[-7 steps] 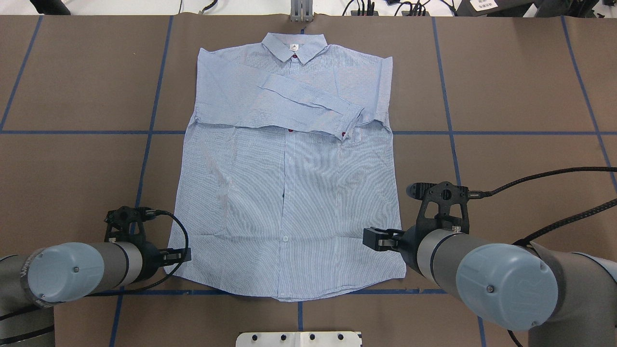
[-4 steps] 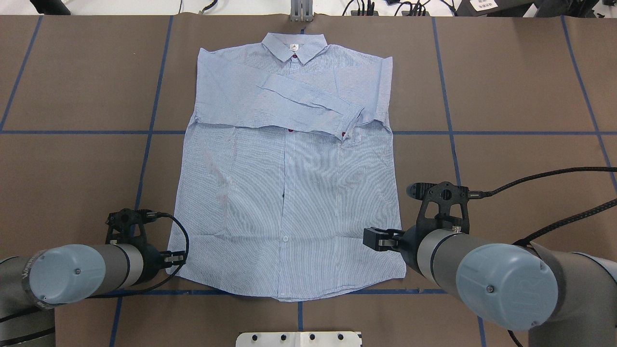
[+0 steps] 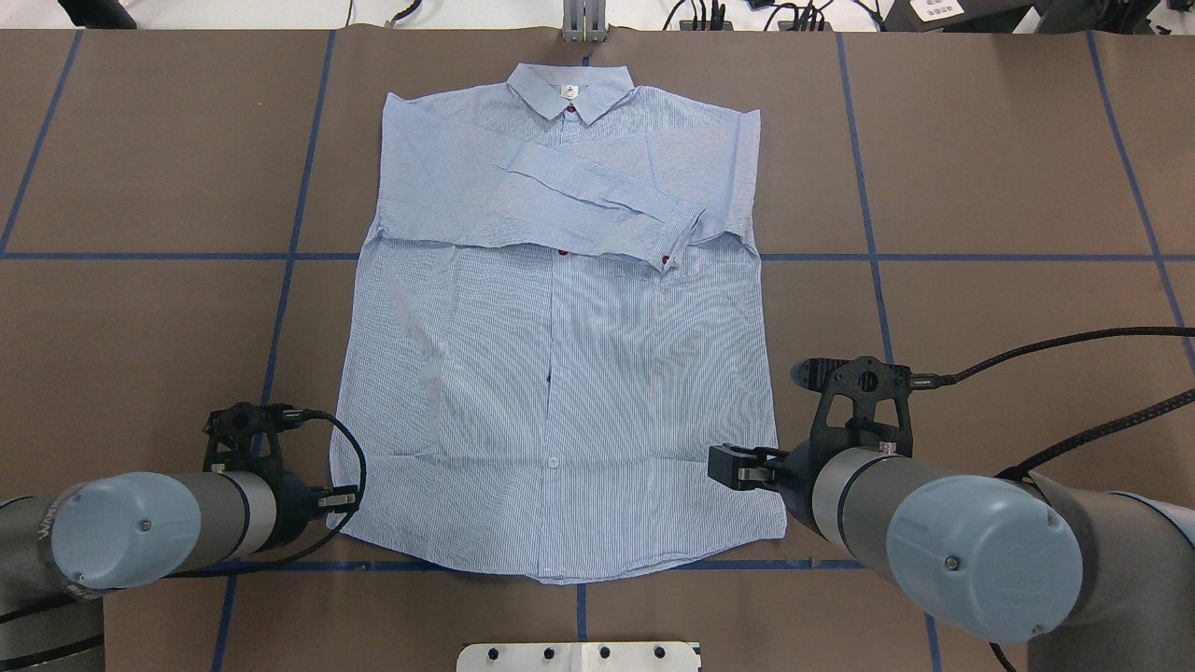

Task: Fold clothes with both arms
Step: 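Position both grippers at the hem corners nearest the robot, then grasp the two hem corners with the left and right grippers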

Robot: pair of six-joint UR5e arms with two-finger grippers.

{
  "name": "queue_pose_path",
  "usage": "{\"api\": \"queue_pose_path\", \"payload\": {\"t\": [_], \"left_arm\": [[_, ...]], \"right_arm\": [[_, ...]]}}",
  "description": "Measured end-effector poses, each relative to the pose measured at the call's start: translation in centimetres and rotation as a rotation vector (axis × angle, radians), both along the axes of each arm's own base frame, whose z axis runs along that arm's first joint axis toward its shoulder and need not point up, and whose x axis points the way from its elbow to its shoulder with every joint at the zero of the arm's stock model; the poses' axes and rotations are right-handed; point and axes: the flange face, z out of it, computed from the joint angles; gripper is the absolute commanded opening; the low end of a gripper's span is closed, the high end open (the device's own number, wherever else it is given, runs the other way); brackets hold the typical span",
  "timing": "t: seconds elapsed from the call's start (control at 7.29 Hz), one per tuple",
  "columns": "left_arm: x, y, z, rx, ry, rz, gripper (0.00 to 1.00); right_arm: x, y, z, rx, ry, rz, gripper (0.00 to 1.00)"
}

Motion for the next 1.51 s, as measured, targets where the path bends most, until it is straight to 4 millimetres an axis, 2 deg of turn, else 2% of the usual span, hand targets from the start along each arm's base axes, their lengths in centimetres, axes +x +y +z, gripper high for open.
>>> {"api": "queue_pose_path", "payload": {"t": [0.41, 0.82, 1.23, 1.51], "left_arm": [[0.5, -0.2, -1.4, 0.003, 0.032, -0.005, 0.0], [0.6, -0.2, -2.4, -0.008, 0.073, -0.024, 0.0], [0.7, 0.1, -2.6, -0.01, 0.096, -0.045, 0.0], [0.9, 0.3, -2.7, 0.0, 0.096, -0.05, 0.0]], "right_arm": [[-0.1, 1.7, 3.4, -0.026, -0.067, 0.035, 0.89], [-1.9, 2.8, 5.8, -0.102, -0.09, 0.097, 0.66], [-2.9, 3.6, 7.8, -0.138, -0.077, 0.145, 0.38], [-3.5, 3.9, 9.4, -0.142, -0.052, 0.163, 0.36]]}}
